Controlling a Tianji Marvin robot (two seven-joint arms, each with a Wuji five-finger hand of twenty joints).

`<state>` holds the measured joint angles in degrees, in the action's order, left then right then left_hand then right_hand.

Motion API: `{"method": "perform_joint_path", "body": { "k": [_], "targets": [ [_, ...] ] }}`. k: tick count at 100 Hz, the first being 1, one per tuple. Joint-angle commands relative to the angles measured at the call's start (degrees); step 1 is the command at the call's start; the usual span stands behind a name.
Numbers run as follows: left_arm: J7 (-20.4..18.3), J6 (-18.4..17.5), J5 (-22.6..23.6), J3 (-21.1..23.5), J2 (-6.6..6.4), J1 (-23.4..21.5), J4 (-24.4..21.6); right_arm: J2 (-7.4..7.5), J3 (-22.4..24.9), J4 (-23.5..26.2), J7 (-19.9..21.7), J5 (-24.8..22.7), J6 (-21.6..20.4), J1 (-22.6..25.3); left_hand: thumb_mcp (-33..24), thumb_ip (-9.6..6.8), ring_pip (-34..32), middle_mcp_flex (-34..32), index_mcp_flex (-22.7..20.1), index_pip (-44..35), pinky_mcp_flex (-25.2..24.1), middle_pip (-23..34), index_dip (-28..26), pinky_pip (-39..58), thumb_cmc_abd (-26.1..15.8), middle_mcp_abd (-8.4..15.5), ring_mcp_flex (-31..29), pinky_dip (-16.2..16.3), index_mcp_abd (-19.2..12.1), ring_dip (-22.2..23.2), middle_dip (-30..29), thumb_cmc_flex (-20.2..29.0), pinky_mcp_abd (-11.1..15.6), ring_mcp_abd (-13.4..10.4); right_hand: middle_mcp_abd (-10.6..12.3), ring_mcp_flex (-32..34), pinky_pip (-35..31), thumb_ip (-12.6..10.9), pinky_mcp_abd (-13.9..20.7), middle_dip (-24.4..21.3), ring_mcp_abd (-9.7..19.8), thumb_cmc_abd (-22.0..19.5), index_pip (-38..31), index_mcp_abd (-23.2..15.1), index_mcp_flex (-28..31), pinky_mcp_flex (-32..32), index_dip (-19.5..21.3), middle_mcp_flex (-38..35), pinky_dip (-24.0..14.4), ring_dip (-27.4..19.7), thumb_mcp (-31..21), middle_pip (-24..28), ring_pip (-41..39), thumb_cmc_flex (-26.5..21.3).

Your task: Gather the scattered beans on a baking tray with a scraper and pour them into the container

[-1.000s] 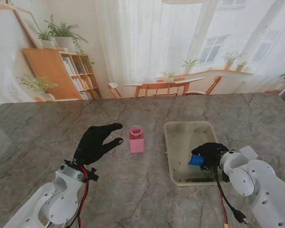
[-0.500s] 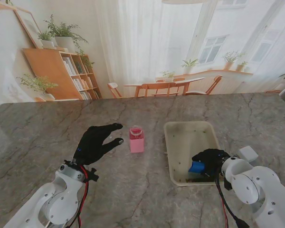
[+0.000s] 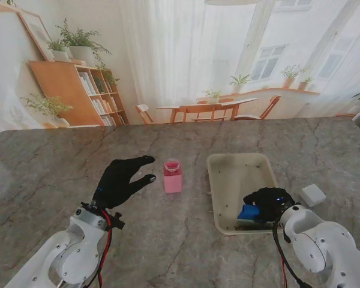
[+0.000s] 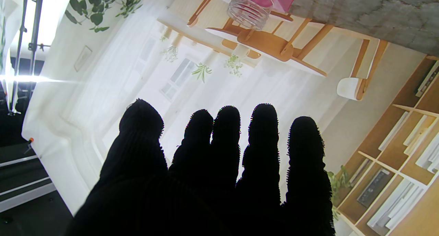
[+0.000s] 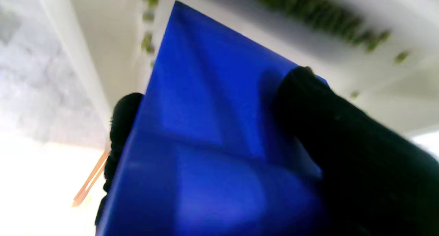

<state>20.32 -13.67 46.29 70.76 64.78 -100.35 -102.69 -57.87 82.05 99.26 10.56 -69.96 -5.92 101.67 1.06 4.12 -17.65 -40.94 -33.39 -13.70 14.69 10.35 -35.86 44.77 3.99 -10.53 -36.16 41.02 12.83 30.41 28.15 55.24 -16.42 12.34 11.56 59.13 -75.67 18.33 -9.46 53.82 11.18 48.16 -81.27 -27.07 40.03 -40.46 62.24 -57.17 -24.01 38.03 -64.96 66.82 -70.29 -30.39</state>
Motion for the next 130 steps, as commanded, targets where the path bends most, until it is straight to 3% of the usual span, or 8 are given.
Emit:
{"method": "perform_joint_path", "body": {
  "k": [1,16,27,59,96,130],
  "targets": [
    [0.2,0.1,0.0,-0.1,0.20,-0.3,-0.2,-0.78,-0.4,-0.7,0.5,0.5,1.2,-0.6,1.1,-1.59,-0.1,1.2,-1.3,0.3,-0.4,-0.9,-0.6,0.7,-2.9,1.1,-0.8,0.5,-1.5,0.7,-0.5,0.9,-0.6,0.0,0.0,1.6,0.6,-1.2,0.2,0.9,4.1,-3.3,1.3,-5.4,2.6,-0.1,-2.8,0.9,-1.4,0.1,-1.6,-0.9,0.4,-1.6],
    [0.2,0.1,0.1,-0.1,0.20,-0.3,-0.2,-1.25,-2.0,-3.1,-7.2,-1.1,3.5,-3.9,1.1,-1.59,-0.1,1.2,-1.3,0.3,-0.3,-0.9,-0.6,0.7,-2.9,1.2,-0.9,0.5,-1.5,0.7,-0.5,0.8,-0.6,-0.1,0.1,1.5,1.0,-1.3,0.1,0.6,4.3,-4.6,1.9,-5.6,2.0,-0.3,-3.3,1.4,-1.2,0.0,-1.0,-1.0,1.0,-0.8],
    [0.2,0.1,0.1,0.0,0.19,-0.4,-0.3,-1.33,-3.1,-5.3,-10.3,-1.8,4.1,-7.3,1.1,-1.58,-0.1,1.1,-1.3,0.3,-0.3,-0.9,-0.6,0.7,-2.9,1.2,-0.9,0.5,-1.6,0.7,-0.5,0.8,-0.6,-0.1,-0.6,1.0,1.4,-1.1,-0.4,-0.4,3.5,-6.0,2.7,-4.7,0.5,0.2,-4.4,2.3,-0.8,-0.4,-0.3,-1.4,1.8,-0.1],
    [-0.3,0.2,0.0,0.0,0.13,-0.3,-0.3,-0.88,-8.2,-16.5,-12.1,0.8,1.4,-19.9,1.1,-1.59,-0.1,1.2,-1.3,0.3,-0.4,-0.9,-0.6,0.7,-3.0,1.2,-0.9,0.5,-1.5,0.7,-0.5,0.8,-0.6,-0.1,-2.8,-2.3,0.9,-1.2,-1.2,-4.5,1.6,-11.2,2.1,-0.9,-8.4,3.3,-14.6,7.3,1.3,-2.7,4.5,-0.9,3.5,-0.8],
    [-0.9,0.4,-0.1,-0.2,0.04,-0.1,-0.3,-0.72,-22.1,-33.8,-15.5,6.6,0.7,-33.9,1.1,-1.61,-0.1,1.1,-1.3,0.3,-0.5,-0.9,-0.6,0.6,-3.0,1.0,-0.9,0.5,-1.5,0.7,-0.5,1.0,-0.7,0.0,-3.0,-3.1,0.1,-1.4,-1.7,-6.8,1.5,-11.6,1.3,0.9,-10.2,3.7,-16.6,8.7,2.6,-4.1,4.6,1.9,3.0,-1.5],
    [-0.8,1.2,0.4,0.3,0.02,-0.7,-0.9,-1.77,-33.4,-43.0,-18.9,12.7,-0.3,-41.6,1.2,-1.58,-0.1,1.2,-1.3,0.3,-0.4,-0.9,-0.6,0.6,-2.9,1.2,-0.9,0.5,-1.6,0.7,-0.5,0.8,-0.7,-0.1,-2.6,-1.9,-0.8,-1.4,-0.9,-7.4,3.5,-10.3,1.3,1.2,-11.1,2.6,-19.5,8.4,3.0,-3.2,3.2,3.4,-0.9,-3.0]
  ]
}}
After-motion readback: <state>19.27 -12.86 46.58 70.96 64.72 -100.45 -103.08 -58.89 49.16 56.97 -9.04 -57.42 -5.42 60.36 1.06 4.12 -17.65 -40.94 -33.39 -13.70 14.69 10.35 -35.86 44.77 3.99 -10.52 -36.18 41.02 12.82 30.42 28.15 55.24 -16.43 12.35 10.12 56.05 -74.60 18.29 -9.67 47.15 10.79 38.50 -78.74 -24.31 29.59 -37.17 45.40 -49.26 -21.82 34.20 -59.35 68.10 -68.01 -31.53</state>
